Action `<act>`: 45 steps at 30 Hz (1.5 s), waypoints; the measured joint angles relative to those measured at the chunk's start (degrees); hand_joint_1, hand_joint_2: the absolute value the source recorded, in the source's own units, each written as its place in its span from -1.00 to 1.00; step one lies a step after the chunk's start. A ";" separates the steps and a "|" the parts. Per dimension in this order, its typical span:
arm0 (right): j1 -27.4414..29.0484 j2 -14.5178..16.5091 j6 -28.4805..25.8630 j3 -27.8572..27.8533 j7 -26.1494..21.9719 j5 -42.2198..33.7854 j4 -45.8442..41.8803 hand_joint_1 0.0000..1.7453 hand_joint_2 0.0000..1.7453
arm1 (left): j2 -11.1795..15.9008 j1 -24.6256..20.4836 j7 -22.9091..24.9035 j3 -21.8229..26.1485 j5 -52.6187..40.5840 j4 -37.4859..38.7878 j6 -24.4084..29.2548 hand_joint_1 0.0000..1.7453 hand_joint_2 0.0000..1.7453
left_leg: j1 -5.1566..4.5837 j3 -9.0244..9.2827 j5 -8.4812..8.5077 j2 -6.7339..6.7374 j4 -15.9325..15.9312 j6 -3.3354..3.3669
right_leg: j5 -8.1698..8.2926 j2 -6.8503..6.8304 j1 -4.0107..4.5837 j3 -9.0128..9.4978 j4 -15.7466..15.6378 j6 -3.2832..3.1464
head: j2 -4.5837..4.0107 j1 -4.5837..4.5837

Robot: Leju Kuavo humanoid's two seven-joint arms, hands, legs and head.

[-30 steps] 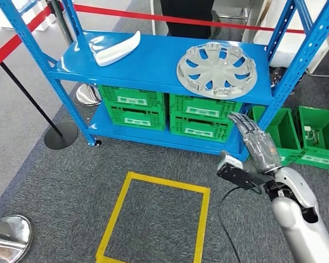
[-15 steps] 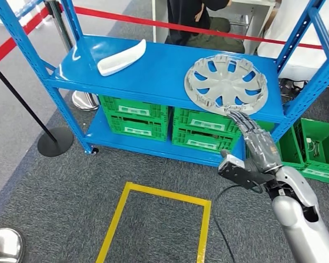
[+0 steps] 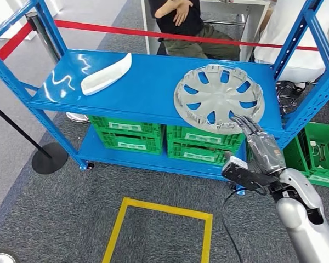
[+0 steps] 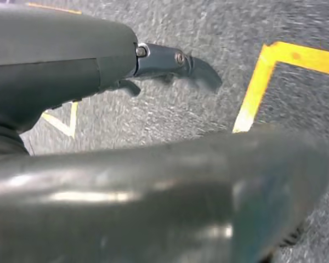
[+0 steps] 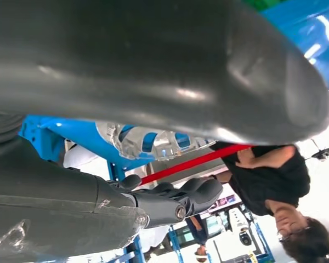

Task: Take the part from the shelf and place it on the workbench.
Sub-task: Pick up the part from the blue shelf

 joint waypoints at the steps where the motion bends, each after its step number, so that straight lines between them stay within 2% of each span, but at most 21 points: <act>1: -0.02 0.01 0.00 0.01 0.00 0.01 0.01 -1.00 -1.00 | -0.04 0.00 0.00 0.00 -0.01 0.01 -0.01 -1.00 -1.00 | 0.05 -2.67 -1.61 -0.03 3.39 -0.21 | -0.57 0.12 -0.03 0.53 -0.02 -0.10 | 0.00 -0.02; 4: 0.07 0.01 0.01 0.03 0.00 0.02 0.02 -1.00 -1.00 | -0.02 0.26 0.00 0.01 -0.01 0.01 0.01 -1.00 -1.00 | 0.11 -7.98 -5.76 -0.06 7.13 -0.32 | -2.50 0.67 -0.14 2.69 -0.03 -0.01 | 0.00 -0.01; 5: 0.08 0.01 0.01 0.03 0.00 0.01 0.02 -1.00 -1.00 | -0.01 0.33 0.00 0.01 -0.01 0.01 0.01 -1.00 -1.00 | 0.10 -8.21 -4.67 -0.07 5.31 -0.20 | -3.21 0.79 -0.17 3.66 -0.04 0.09 | -0.01 -0.01; 9: 0.04 0.01 0.01 0.04 0.01 0.01 0.04 -1.00 -1.00 | -0.01 0.52 0.00 0.01 -0.01 0.03 0.02 -1.00 -1.00 | 0.06 -6.52 7.34 -0.12 -7.17 0.68 | -6.18 1.09 0.09 6.69 -0.16 1.01 | -0.01 -0.16; 10: 0.00 0.01 0.01 0.04 0.01 0.01 0.04 -1.00 -1.00 | -0.02 0.54 0.01 0.01 -0.01 0.04 0.02 -1.00 -1.00 | 0.09 -6.23 8.48 -0.18 -8.65 0.97 | -6.66 1.18 0.22 7.31 -0.19 1.39 | 0.00 -0.21; 13: -0.20 0.01 -0.04 0.04 -0.01 0.02 0.00 -1.00 -1.00 | -0.14 0.40 0.02 0.01 -0.01 0.05 0.03 -1.00 -1.00 | 0.35 -4.44 8.20 -0.43 -9.38 2.04 | -7.51 1.05 0.33 8.79 0.27 2.41 | 0.00 0.01; 15: -0.32 0.01 -0.07 0.03 -0.01 0.02 0.01 -1.00 -1.00 | -0.14 0.25 0.02 0.01 -0.01 0.05 0.03 -1.00 -1.00 | 0.43 -3.02 7.48 -0.53 -9.37 2.64 | -8.23 0.71 0.31 6.51 4.82 2.85 | 0.00 0.20; 18: -0.13 0.01 -0.07 0.04 0.04 0.05 0.04 -1.00 -1.00 | -0.05 0.25 0.02 0.01 -0.01 0.05 0.03 -1.00 -1.00 | 0.34 -1.15 5.65 -0.61 -9.35 3.03 | -12.15 0.55 0.33 -1.14 14.80 3.06 | -0.01 0.41; 19: -0.06 0.01 -0.08 0.04 0.04 0.09 0.05 -1.00 -1.00 | -0.05 0.33 0.02 0.01 -0.01 0.05 0.04 -1.00 -1.00 | 0.31 -0.31 4.96 -0.66 -9.35 3.05 | -13.11 0.55 0.34 -2.68 15.45 3.04 | -0.01 0.45; 20: -0.04 0.01 -0.09 0.05 0.04 0.15 0.07 -1.00 -1.00 | -0.06 0.39 0.02 0.01 -0.01 0.05 0.05 -1.00 -1.00 | 0.29 0.71 4.20 -0.71 -9.35 3.04 | -12.97 0.55 0.35 -3.44 14.42 2.96 | -0.01 0.47; 21: -0.04 0.01 -0.11 0.05 0.04 0.21 0.07 -1.00 -1.00 | -0.07 0.41 0.02 0.01 -0.02 0.05 0.06 -1.00 -1.00 | 0.27 1.80 3.43 -0.75 -9.34 2.98 | -11.15 0.54 0.37 -3.39 11.72 2.79 | -0.01 0.50; 24: 0.04 0.01 -0.32 0.05 0.15 0.45 0.20 -1.00 -1.00 | -0.08 0.34 -0.04 0.03 -0.03 0.10 0.04 -1.00 -1.00 | 0.11 4.20 1.34 -0.91 -9.28 2.42 | -0.60 0.39 0.51 -2.18 1.85 2.02 | -0.01 0.50; 25: 0.11 0.01 -0.44 0.05 0.20 0.56 0.25 -1.00 -1.00 | -0.07 0.29 -0.09 0.04 -0.02 0.13 0.03 -1.00 -1.00 | 0.04 4.61 0.89 -0.96 -9.29 2.11 | 1.52 0.38 0.58 -2.00 0.36 1.77 | -0.01 0.42; 26: 0.13 0.01 -0.55 0.06 0.25 0.68 0.26 -1.00 -1.00 | -0.05 0.21 -0.15 0.05 -0.02 0.14 0.03 -1.00 -1.00 | -0.02 4.92 0.62 -1.01 -9.26 1.81 | 2.17 0.42 0.66 -1.93 -0.13 1.50 | -0.01 0.35; 29: 0.07 0.01 -0.82 0.07 0.29 1.00 0.12 -1.00 -1.00 | -0.07 0.00 -0.20 0.04 -0.03 0.14 0.14 -1.00 -1.00 | -0.01 4.20 0.13 -1.00 -7.50 1.08 | 1.85 0.56 0.37 -1.19 -0.39 0.74 | 0.01 0.26; 33: 0.15 0.02 -0.90 0.11 0.28 1.15 0.02 -1.00 -1.00 | -0.19 -0.17 -0.06 0.05 -0.07 0.14 0.49 -1.00 -1.00 | 0.30 -3.84 -5.42 -0.96 5.18 -0.12 | 1.28 0.54 0.14 -0.72 -0.62 0.11 | 0.01 0.10; 34: 0.19 0.02 -0.90 0.13 0.28 1.16 0.02 -1.00 -1.00 | -0.19 -0.11 -0.01 0.05 -0.07 0.14 0.57 -1.00 -1.00 | 0.34 -5.41 -5.83 -0.96 6.84 -0.24 | 1.15 0.56 0.11 -0.63 -0.62 0.11 | 0.01 0.10; 36: 0.21 0.03 -0.90 0.16 0.28 1.16 0.02 -1.00 0.00 | -0.19 -0.05 0.04 0.05 -0.08 0.14 0.68 -1.00 -1.00 | 0.40 -5.54 -2.94 -0.96 4.41 -0.30 | 0.93 0.64 0.02 -0.28 -0.62 0.24 | 0.01 0.10; 38: 0.06 0.03 -0.84 0.20 0.50 1.47 0.02 -1.00 1.00 | -0.19 -0.13 0.06 0.05 -0.15 0.14 0.76 -1.00 -1.00 | 0.49 -2.81 1.79 -0.93 -3.32 -0.22 | 0.74 0.73 -0.01 0.10 -0.50 0.62 | 0.01 0.08; 41: -0.52 0.04 -0.32 0.33 2.55 4.33 0.22 -1.00 1.00 | -0.29 -0.38 0.34 0.05 -0.51 0.14 0.82 -1.00 -1.00 | 0.53 -0.86 3.99 -0.90 -9.24 0.48 | 0.38 0.80 0.25 0.10 -0.42 1.41 | 0.01 0.01; 45: -1.10 0.05 -0.29 0.70 3.39 4.42 0.82 -1.00 1.00 | -0.55 -0.28 1.09 0.09 -0.49 0.14 1.22 -1.00 -1.00 | 0.51 -0.75 5.17 -1.09 -9.29 1.06 | -0.02 0.68 0.43 0.06 -0.82 0.05 | 0.01 0.17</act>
